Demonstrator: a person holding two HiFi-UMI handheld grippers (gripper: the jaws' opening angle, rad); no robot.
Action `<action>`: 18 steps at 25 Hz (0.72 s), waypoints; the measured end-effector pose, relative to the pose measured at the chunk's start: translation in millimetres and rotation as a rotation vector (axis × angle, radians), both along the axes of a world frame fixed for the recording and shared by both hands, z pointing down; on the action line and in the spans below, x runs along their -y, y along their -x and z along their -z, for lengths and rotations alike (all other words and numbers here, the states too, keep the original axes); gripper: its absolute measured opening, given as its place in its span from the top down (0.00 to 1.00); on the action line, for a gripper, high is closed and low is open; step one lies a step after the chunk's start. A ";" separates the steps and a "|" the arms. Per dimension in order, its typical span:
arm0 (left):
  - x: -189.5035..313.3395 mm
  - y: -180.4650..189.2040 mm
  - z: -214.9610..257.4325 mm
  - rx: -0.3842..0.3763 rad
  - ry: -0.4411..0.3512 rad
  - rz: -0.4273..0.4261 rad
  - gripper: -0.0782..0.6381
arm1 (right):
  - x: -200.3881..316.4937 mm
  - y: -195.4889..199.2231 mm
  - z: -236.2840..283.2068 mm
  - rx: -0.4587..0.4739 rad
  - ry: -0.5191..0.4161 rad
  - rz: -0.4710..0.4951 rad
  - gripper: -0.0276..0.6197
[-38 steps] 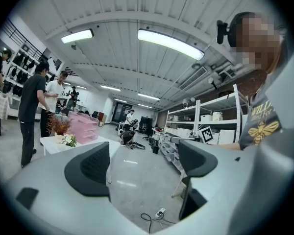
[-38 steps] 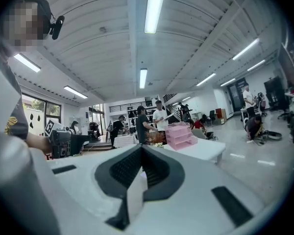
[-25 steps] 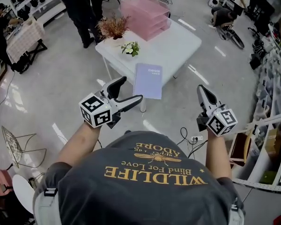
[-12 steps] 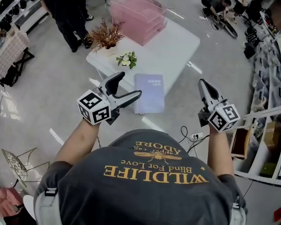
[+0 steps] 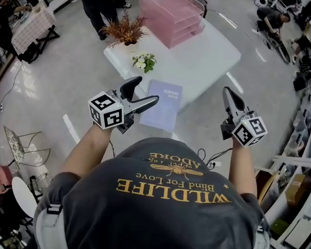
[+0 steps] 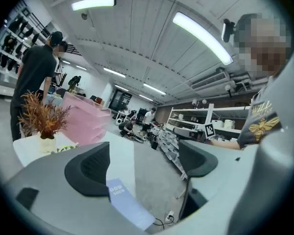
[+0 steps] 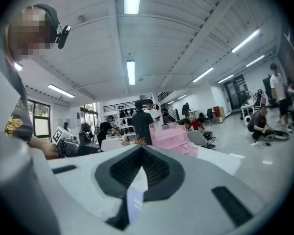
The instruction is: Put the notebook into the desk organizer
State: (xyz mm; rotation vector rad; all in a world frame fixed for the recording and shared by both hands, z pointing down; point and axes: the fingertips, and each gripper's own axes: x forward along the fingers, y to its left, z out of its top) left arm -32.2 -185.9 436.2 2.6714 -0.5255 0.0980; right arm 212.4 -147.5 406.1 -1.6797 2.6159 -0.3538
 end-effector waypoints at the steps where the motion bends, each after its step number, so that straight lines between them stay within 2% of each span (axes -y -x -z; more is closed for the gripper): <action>1: -1.7 -5.4 -7.0 0.012 0.026 0.024 0.29 | 4.1 -9.1 -2.2 0.009 0.003 0.024 0.96; 5: 0.6 -17.5 -46.9 0.088 0.132 0.114 0.29 | 18.5 -39.6 -14.4 0.039 0.021 0.083 0.96; 10: 7.7 9.6 -121.2 0.235 0.290 0.195 0.29 | 28.9 -41.7 -37.2 0.068 0.054 0.126 0.96; 15: 11.4 39.5 -225.6 0.342 0.550 0.150 0.29 | 36.1 -27.6 -52.5 0.043 0.100 0.112 0.96; 18: 3.5 46.2 -277.0 0.369 0.710 0.106 0.29 | 35.5 -18.8 -58.8 0.030 0.130 0.089 0.96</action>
